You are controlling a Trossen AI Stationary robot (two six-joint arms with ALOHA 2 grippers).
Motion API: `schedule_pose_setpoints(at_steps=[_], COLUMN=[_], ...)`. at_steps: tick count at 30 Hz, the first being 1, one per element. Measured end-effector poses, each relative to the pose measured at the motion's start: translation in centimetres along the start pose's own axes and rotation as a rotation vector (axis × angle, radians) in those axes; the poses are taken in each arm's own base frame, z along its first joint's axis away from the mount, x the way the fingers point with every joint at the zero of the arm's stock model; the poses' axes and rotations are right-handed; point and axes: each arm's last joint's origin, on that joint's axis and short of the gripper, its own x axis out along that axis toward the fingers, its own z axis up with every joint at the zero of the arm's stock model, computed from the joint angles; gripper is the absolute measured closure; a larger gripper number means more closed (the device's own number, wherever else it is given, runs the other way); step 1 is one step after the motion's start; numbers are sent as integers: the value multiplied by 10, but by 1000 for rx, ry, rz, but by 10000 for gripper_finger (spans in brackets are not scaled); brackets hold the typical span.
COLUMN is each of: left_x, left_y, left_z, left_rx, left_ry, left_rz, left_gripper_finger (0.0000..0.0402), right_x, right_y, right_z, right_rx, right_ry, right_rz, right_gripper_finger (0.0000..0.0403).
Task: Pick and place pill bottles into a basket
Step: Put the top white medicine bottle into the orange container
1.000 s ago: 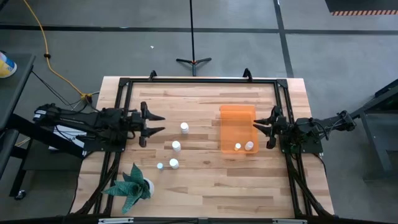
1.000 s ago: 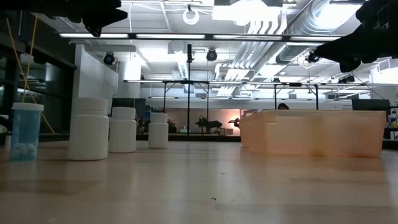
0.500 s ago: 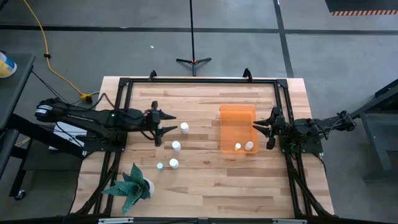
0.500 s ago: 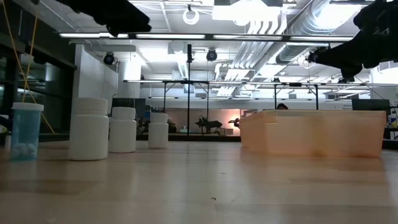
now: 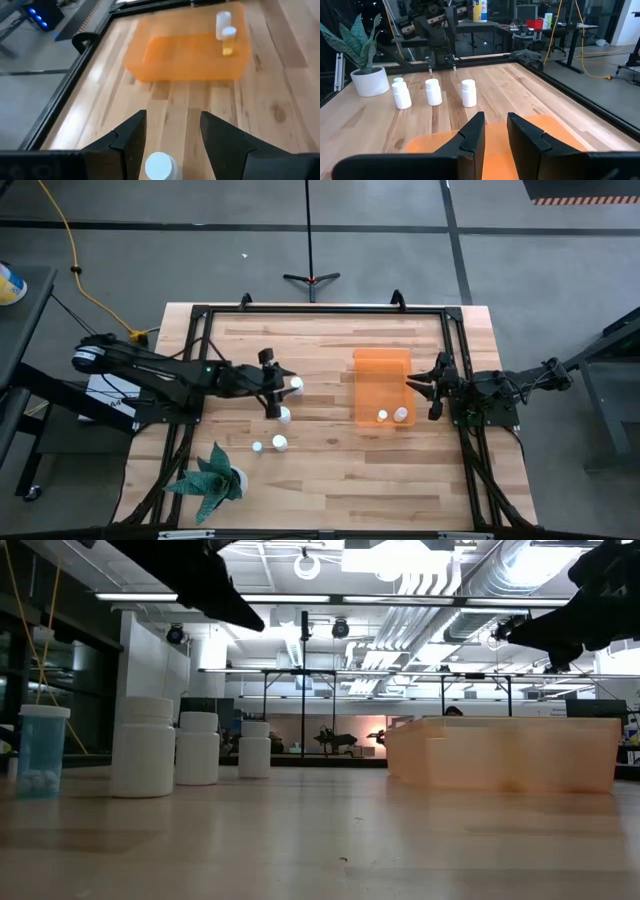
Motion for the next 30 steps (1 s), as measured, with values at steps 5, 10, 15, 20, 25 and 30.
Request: schedule_pose_setpoints(at_steps=[5, 10, 15, 20, 25, 30], left_x=[13, 26, 42, 56, 71, 80], left_y=[-6, -1, 16, 25, 22, 18], left_z=[-6, -11, -22, -30, -43, -51], left_rx=[-1, -45, -114, -147, -128, -115], left_ry=[49, 86, 157, 202, 273, 316], left_rz=[-2, 16, -38, -89, -92, -93], left_gripper_finger=[181, 146, 69, 12, 11, 29], right_x=[0, 0, 0, 0, 0, 0], right_y=[0, 0, 0, 0, 0, -1], right_z=[-2, -3, -3, -4, -4, -5], right_rx=[11, 4, 4, 2, 0, -6], right_ry=[16, 32, 32, 34, 39, 48], right_rz=[-1, -3, -3, -4, -4, -6], right_gripper_finger=[329, 329, 329, 329, 329, 329])
